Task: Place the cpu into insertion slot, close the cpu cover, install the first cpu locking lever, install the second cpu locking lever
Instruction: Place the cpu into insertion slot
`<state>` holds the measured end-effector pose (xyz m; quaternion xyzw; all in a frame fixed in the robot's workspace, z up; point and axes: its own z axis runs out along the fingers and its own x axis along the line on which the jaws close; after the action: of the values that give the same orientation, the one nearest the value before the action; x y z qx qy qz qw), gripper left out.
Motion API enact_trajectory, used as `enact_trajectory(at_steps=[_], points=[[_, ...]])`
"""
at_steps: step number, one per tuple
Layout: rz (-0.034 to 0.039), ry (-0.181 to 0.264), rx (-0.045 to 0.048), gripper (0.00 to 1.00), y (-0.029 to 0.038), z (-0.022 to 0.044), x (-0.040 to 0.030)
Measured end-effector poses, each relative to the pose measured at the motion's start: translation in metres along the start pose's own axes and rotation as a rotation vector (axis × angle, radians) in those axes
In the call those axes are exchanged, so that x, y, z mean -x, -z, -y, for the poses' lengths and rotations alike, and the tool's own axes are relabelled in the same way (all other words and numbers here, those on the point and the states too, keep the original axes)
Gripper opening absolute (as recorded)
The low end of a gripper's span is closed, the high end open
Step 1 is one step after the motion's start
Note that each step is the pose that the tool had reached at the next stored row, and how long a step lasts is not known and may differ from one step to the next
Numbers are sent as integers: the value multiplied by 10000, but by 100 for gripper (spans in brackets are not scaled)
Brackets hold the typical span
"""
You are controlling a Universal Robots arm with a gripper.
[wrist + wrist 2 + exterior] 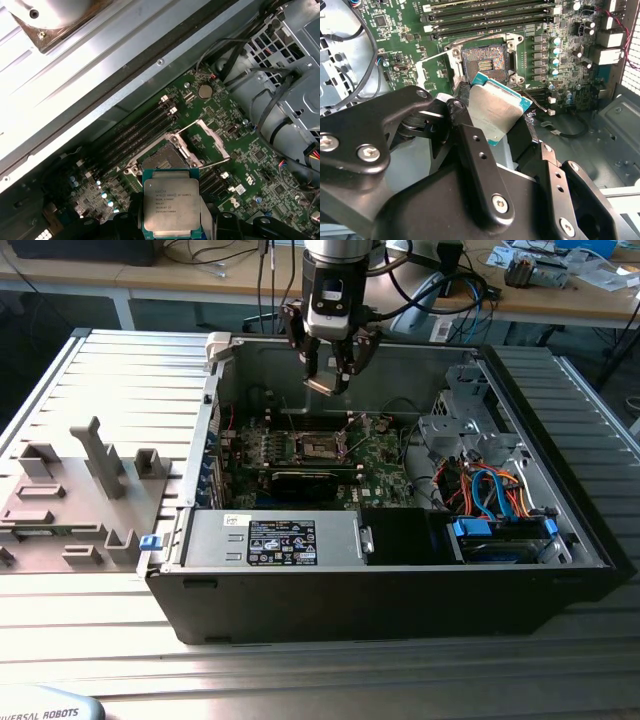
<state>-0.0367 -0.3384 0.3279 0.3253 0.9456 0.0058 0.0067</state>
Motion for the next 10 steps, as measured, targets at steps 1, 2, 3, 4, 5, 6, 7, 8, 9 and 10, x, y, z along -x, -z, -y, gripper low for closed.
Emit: enact_trajectory(at_steps=[1, 2, 3, 4, 5, 6, 7, 8, 9, 10], points=[[0, -9, 0, 54, 0, 0, 0], [1, -16, 0, 54, 0, 0, 0], [0, -24, 0, 54, -1, 0, 0], [1, -32, -1, 54, 0, 0, 0], [1, -43, 0, 54, -1, 0, 0], [1, -54, -1, 54, -1, 0, 0], [1, -61, -1, 54, -1, 0, 0], [1, -75, -1, 54, -1, 0, 0], [1, -85, 0, 54, -2, 0, 0], [1, -94, 0, 54, -2, 0, 0]])
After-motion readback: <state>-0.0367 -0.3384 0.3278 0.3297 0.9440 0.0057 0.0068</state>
